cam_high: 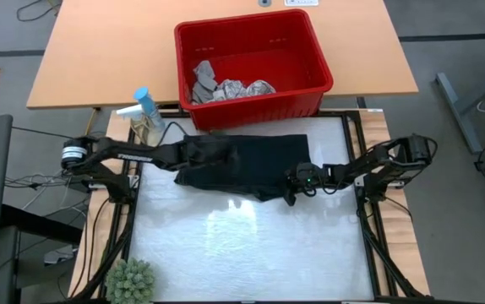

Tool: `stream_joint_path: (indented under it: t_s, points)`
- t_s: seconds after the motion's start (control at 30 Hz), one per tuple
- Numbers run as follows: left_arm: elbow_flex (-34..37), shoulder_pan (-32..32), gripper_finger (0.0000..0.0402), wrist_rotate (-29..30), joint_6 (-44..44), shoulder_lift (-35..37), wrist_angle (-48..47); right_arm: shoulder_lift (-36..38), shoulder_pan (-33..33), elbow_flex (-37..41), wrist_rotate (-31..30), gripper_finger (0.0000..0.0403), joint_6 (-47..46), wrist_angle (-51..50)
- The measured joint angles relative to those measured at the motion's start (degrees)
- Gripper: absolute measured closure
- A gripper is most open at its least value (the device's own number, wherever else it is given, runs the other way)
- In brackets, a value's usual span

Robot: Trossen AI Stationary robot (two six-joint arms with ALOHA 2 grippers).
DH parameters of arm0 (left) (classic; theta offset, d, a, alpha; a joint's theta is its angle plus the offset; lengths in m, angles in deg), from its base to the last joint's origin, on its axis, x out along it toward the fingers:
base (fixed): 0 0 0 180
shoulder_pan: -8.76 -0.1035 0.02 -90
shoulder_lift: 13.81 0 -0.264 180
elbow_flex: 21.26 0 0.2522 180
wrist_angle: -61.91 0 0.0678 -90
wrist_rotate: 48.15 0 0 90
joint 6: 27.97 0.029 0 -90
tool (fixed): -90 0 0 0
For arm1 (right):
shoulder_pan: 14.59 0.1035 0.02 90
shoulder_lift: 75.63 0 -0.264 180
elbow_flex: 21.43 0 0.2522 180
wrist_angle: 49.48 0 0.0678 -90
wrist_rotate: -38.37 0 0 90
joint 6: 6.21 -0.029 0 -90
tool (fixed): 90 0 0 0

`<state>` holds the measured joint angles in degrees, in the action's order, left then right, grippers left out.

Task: Fold Laundry from Bin
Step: Fold the blue jeans

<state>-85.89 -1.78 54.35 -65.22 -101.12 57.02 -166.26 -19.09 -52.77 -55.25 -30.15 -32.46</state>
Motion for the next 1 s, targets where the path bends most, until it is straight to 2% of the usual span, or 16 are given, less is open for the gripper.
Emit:
stream_joint_path:
  t_s: [0.07, 0.2, 0.47, 0.53, 0.63, 0.83, 1.0]
  points:
    - [-0.15, 0.76, 0.0401, 10.0, 0.96, -0.02, 6.11, -0.02, 0.18, 0.06, -0.02, 0.0373, -0.02, 0.38]
    - [-0.01, 0.78, 0.0401, 19.98, 0.85, -4.91, 14.7, -0.07, 0.23, 0.12, 0.0, 0.0374, -0.52, 1.1]
    - [0.0, 0.71, 0.0401, 31.68, -12.47, -19.73, 28.93, -0.07, 0.27, 0.12, -0.44, 0.0373, -1.55, 1.76]
    - [-0.85, 0.31, 0.0401, 32.66, -14.49, -23.16, 31.08, -0.09, 0.27, 0.11, -0.45, 0.0374, -1.55, 2.08]
    - [-3.81, 0.27, 0.0402, 32.66, -14.35, -28.65, 28.75, -0.09, 0.27, 0.12, -0.47, 0.0374, -1.59, 2.53]
    - [-11.48, -0.02, 0.0402, 29.47, -21.79, -35.65, 13.25, -0.09, 0.27, 0.12, -0.4, 0.0373, -2.22, 3.03]
    - [-14.25, 0.04, 0.0401, 28.64, -21.75, -36.89, 4.91, 3.44, -0.72, -0.06, 0.86, 0.0373, -5.01, 4.46]
